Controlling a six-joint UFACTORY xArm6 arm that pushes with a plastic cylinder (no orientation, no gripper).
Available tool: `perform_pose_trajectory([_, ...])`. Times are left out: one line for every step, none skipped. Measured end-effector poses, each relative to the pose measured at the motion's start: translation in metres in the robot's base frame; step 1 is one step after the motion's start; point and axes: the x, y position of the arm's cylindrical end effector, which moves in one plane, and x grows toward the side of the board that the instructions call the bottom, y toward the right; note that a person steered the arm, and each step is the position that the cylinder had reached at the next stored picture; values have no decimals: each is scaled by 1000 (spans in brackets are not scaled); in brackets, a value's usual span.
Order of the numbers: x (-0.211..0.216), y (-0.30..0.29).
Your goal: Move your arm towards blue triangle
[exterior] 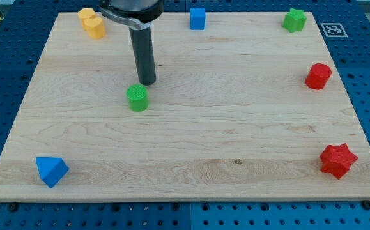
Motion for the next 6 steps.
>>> perform_pose_trajectory([5,-71])
perform_pose_trajectory([42,-140])
perform_pose_trajectory([113,-160])
perform_pose_trajectory([198,-160])
perform_pose_trajectory([216,-158])
perform_pose_trajectory([200,-154])
